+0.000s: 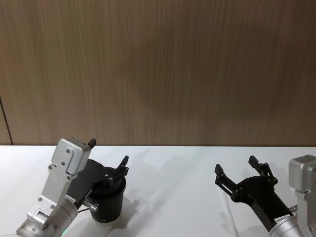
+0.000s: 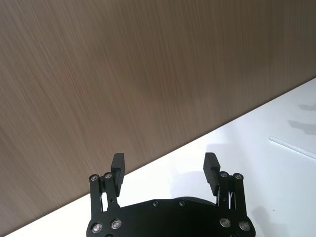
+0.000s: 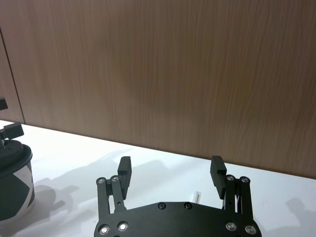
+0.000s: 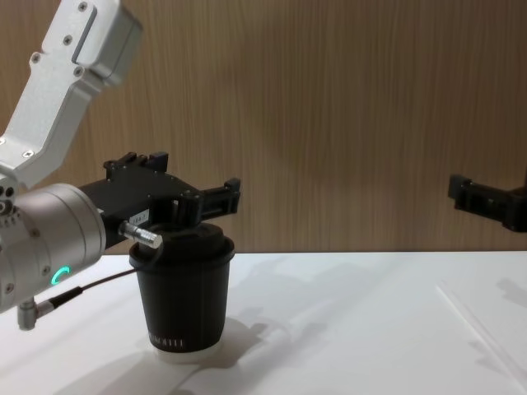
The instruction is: Pick up the straw with one hand, pass it to the other hand, and insert it into the cup.
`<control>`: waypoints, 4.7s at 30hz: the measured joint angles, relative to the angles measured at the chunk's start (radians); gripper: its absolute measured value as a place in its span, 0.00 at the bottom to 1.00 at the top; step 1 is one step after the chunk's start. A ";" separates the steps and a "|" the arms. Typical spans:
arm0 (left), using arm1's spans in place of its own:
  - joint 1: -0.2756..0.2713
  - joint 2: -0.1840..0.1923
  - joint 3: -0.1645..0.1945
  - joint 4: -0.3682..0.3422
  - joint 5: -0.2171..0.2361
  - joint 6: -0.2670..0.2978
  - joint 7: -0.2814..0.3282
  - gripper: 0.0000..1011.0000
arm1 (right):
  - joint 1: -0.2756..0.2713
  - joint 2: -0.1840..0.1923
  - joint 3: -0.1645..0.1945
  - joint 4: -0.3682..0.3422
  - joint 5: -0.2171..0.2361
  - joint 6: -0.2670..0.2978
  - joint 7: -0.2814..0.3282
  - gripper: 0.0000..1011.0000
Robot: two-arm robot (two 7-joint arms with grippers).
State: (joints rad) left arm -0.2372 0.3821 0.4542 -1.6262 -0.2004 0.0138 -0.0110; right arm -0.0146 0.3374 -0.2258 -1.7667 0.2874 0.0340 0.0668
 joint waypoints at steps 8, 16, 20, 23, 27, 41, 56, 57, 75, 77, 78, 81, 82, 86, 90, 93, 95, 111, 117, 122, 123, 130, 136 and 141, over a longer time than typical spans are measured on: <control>0.000 0.000 0.000 0.000 0.000 0.000 0.000 0.99 | 0.000 0.000 0.000 -0.001 -0.003 0.005 0.000 0.99; 0.000 0.000 0.000 0.000 0.000 0.000 0.000 0.99 | 0.003 0.004 -0.004 -0.026 -0.029 0.071 -0.023 0.99; 0.000 0.000 0.000 0.000 0.000 0.000 0.000 0.99 | 0.003 0.006 -0.007 -0.052 -0.048 0.144 -0.048 0.99; 0.000 0.000 0.000 0.000 0.000 0.000 0.000 0.99 | 0.003 0.007 -0.010 -0.071 -0.061 0.204 -0.066 0.99; 0.000 0.000 0.000 0.000 0.000 0.000 0.000 0.99 | 0.001 0.006 -0.013 -0.097 -0.079 0.293 -0.092 0.99; 0.000 0.000 0.000 0.000 0.000 0.000 0.000 0.99 | -0.009 -0.003 -0.023 -0.139 -0.100 0.494 -0.126 0.99; 0.000 0.000 0.000 0.000 0.000 0.000 0.000 0.99 | -0.019 -0.016 -0.016 -0.134 -0.097 0.580 -0.121 0.99; 0.000 0.000 0.000 0.000 0.000 0.000 0.000 0.99 | -0.019 -0.017 -0.015 -0.133 -0.096 0.582 -0.120 0.99; 0.000 0.000 0.000 0.000 0.000 0.000 0.000 0.99 | -0.018 -0.029 0.022 -0.100 -0.071 0.611 -0.088 0.99; 0.000 0.000 0.000 0.000 0.000 0.000 0.000 0.99 | -0.017 -0.030 0.025 -0.095 -0.069 0.613 -0.084 0.99; 0.000 0.000 0.000 0.000 0.000 0.000 0.000 0.99 | -0.016 -0.030 0.026 -0.093 -0.068 0.614 -0.082 0.99; 0.000 0.000 0.000 0.000 0.000 0.000 0.000 0.99 | -0.014 -0.031 0.029 -0.086 -0.066 0.616 -0.076 0.99; 0.000 0.000 0.000 0.000 0.000 0.000 0.000 0.99 | -0.013 -0.032 0.030 -0.084 -0.066 0.617 -0.075 0.99; 0.000 0.000 0.000 0.000 0.000 0.000 0.000 0.99 | -0.010 -0.033 0.032 -0.076 -0.065 0.621 -0.068 0.99; 0.000 0.000 0.000 0.000 0.000 0.000 0.000 0.99 | -0.006 -0.034 0.034 -0.069 -0.065 0.625 -0.063 0.99; 0.000 0.000 0.000 0.000 0.000 0.000 0.000 0.99 | -0.005 -0.034 0.035 -0.064 -0.066 0.629 -0.060 0.99; 0.000 0.000 0.000 0.000 0.000 0.000 0.000 0.99 | -0.003 -0.035 0.036 -0.060 -0.067 0.632 -0.058 0.99; 0.000 0.000 0.000 0.000 0.000 0.000 0.000 0.99 | 0.001 -0.041 0.037 -0.049 -0.077 0.648 -0.046 0.98; 0.000 0.000 0.000 0.000 0.000 0.000 0.000 0.99 | 0.004 -0.045 0.037 -0.048 -0.081 0.654 -0.040 0.84; 0.000 0.000 0.000 0.000 0.000 0.000 0.000 0.99 | 0.006 -0.048 0.036 -0.048 -0.083 0.661 -0.035 0.71; 0.000 0.000 0.000 0.000 0.000 0.000 0.000 0.99 | 0.006 -0.049 0.036 -0.048 -0.083 0.663 -0.034 0.65; 0.000 0.000 0.000 0.000 0.000 0.000 0.000 0.99 | 0.006 -0.052 0.035 -0.052 -0.087 0.672 -0.029 0.45; 0.000 0.000 0.000 0.000 0.000 0.000 0.000 0.99 | 0.004 -0.055 0.034 -0.057 -0.090 0.681 -0.022 0.25; 0.000 0.000 0.000 0.000 0.000 0.000 0.000 0.99 | 0.003 -0.056 0.033 -0.060 -0.091 0.684 -0.016 0.08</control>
State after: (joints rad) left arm -0.2372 0.3821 0.4542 -1.6262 -0.2004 0.0139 -0.0109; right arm -0.0116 0.2811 -0.1928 -1.8268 0.1959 0.7184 0.0503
